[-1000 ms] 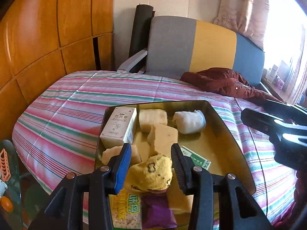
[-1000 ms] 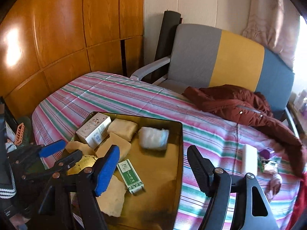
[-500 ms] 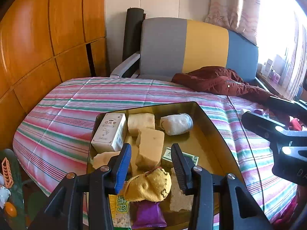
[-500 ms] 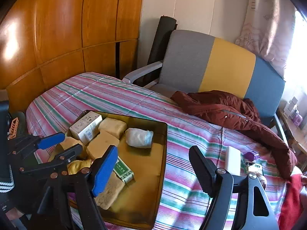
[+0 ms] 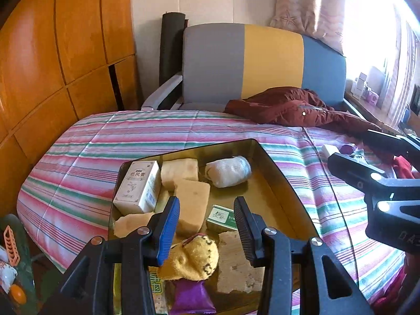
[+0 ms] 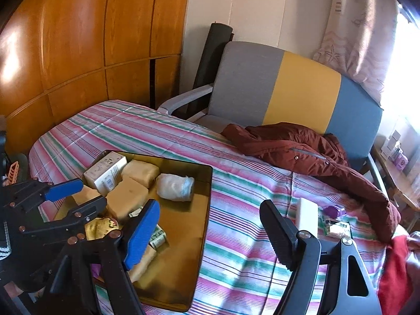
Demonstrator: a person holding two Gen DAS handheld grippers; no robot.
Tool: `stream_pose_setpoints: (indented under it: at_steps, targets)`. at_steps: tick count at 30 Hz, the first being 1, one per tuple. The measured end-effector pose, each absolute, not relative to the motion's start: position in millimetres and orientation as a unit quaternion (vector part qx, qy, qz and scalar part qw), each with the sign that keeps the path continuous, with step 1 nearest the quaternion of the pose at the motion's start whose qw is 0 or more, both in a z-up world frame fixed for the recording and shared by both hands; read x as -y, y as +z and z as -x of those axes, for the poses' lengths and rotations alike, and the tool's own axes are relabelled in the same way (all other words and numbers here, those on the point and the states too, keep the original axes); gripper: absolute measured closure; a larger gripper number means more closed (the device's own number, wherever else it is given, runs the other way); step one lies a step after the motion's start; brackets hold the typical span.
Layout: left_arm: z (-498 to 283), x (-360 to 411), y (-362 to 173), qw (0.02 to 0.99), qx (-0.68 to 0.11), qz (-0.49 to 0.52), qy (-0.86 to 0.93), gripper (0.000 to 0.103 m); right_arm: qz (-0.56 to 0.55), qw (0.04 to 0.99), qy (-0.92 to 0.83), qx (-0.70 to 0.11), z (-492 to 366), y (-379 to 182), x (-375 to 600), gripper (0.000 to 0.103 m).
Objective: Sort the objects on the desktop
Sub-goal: 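Move both grippers from the tray to the white sponge and pink sock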
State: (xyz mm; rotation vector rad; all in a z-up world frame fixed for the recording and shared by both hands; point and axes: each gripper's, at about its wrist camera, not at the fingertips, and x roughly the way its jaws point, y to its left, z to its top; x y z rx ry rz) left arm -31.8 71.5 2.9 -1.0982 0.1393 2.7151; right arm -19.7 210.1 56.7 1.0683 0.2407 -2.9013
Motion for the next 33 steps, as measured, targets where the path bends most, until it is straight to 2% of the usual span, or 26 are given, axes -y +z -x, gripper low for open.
stream_pose_setpoints:
  at_steps: [10,18,33]
  targets:
    - [36.2,-111.8,4.0,0.144,-0.069,0.371,0.915,0.06,-0.375,-0.017,-0.926,-0.046,27.3,38.2,-265.5,0.02]
    - [40.8,-153.3,5.4,0.189,-0.084,0.369,0.906,0.06,-0.401,-0.091,-0.911,0.01,28.2,20.1,-353.0,0.011]
    - [52.2,-230.2,5.0,0.263,-0.103,0.382,0.88,0.058,-0.42,-0.208,-0.867,0.17,16.3,-13.4,-537.8,0.011]
